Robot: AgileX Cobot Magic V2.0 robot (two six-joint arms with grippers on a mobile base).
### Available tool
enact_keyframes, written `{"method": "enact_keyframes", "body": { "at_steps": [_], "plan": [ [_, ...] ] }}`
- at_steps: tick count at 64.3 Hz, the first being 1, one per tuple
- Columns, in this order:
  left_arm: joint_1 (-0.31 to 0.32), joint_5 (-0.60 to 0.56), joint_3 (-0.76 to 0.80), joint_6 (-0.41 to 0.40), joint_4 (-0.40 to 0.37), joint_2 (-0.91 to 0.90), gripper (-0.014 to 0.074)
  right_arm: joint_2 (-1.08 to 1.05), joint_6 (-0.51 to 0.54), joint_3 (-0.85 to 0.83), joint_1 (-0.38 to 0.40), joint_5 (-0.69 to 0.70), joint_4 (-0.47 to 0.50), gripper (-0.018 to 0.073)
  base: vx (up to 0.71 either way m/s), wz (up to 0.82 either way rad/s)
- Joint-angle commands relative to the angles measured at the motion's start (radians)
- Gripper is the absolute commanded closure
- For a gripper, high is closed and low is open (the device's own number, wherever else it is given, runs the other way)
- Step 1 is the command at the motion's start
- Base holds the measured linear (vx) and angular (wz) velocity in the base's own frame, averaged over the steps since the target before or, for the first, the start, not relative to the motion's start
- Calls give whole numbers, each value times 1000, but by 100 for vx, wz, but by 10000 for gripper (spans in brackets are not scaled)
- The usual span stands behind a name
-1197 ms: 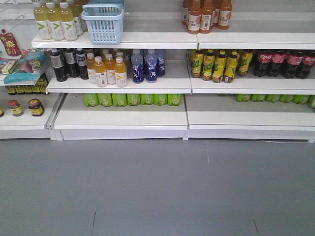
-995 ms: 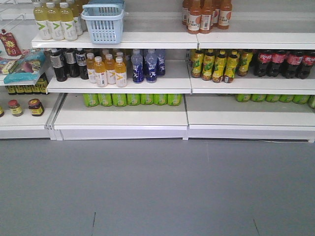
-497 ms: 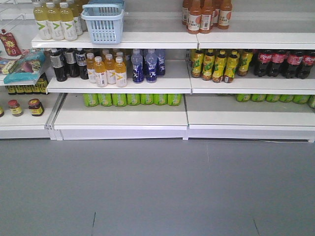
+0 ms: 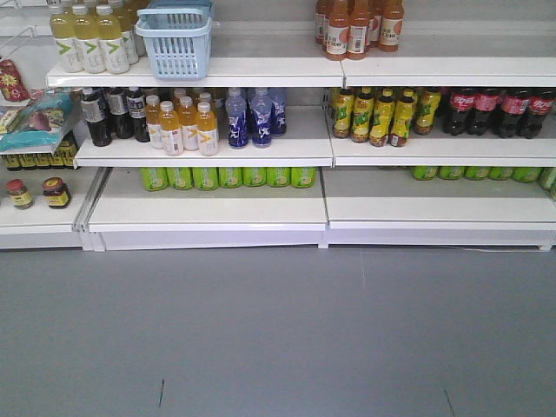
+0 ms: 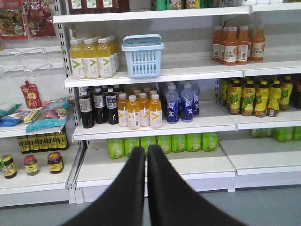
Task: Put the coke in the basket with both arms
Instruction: 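Drive the base toward the shelf holding the light-blue basket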
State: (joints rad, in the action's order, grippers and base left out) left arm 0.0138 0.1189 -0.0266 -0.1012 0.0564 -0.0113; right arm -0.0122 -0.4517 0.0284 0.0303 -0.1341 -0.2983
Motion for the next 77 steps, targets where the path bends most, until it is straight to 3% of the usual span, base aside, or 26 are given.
{"method": "enact_keyframes", "body": {
  "at_steps": [1, 77],
  "plan": [
    [9, -70, -20, -8, -9, -6, 602, -11, 7, 18, 6, 70, -10, 565, 5, -3],
    [9, -70, -20, -8, -9, -6, 602, -11, 7, 18, 6, 70, -10, 565, 9, 5]
  ]
}}
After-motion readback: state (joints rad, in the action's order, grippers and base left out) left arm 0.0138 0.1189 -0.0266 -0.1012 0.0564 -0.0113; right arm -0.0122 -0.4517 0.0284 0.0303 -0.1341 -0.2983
